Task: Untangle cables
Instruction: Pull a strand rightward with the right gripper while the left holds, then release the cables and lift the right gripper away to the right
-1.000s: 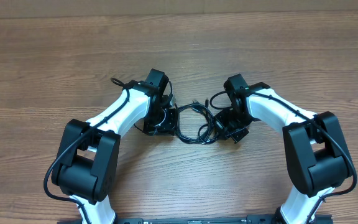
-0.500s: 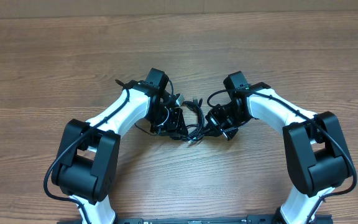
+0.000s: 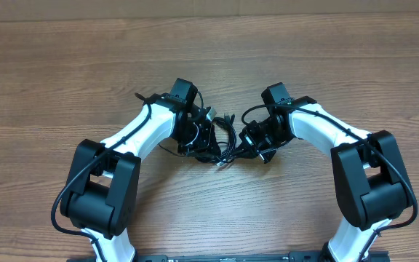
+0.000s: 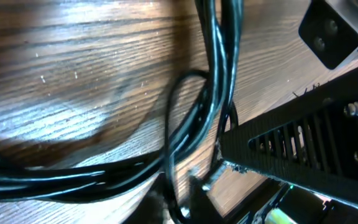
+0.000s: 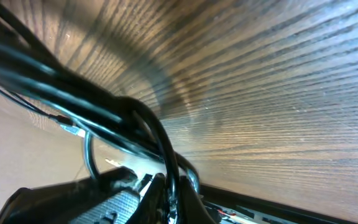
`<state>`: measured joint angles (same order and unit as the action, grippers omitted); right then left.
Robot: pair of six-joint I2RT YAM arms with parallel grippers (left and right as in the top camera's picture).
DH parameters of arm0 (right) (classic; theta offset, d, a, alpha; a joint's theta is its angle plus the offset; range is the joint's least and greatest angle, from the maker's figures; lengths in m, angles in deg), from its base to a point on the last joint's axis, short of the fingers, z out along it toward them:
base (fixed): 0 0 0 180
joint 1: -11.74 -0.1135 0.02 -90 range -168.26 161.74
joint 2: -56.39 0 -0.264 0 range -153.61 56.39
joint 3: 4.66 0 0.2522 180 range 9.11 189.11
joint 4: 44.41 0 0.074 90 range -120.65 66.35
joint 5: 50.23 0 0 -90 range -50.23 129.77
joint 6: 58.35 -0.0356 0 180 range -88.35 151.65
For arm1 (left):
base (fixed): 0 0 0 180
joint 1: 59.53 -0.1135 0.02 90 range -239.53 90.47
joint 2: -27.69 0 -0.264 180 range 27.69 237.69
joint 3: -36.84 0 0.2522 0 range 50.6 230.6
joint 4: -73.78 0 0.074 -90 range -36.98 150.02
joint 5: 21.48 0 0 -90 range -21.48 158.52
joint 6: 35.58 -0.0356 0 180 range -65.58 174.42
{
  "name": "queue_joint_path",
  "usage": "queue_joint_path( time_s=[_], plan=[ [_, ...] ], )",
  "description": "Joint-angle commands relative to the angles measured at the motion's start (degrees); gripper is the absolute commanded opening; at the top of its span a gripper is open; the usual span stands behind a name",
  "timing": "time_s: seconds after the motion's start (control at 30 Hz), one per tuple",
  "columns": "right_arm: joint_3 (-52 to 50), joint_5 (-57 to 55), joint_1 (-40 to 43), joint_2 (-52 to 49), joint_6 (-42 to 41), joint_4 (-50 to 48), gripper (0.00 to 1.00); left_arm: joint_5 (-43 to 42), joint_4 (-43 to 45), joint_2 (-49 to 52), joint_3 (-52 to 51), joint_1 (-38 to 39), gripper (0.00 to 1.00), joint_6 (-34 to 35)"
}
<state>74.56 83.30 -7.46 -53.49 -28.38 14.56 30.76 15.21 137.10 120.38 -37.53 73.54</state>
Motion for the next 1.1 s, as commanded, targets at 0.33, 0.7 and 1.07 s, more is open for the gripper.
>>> queue_joint_path(
  time_s=[0.33, 0.7, 1.07],
  plan=[
    [-0.24, 2.08, 0.33, 1.11, -12.7, -9.62, 0.04, -0.42, 0.66, 0.04, -0.31, -0.17, 0.04, 0.74],
    [-0.24, 1.42, 4.42, 1.11, -1.33, -8.48, 0.04, 9.35, -1.68, 0.04, -0.31, -0.2, 0.04, -1.4],
    [-0.24, -16.26, 4.35, 1.11, 9.57, 0.26, 0.04, 3.63, -1.29, 0.02, 0.09, -0.52, 0.04, -4.87]
  ],
)
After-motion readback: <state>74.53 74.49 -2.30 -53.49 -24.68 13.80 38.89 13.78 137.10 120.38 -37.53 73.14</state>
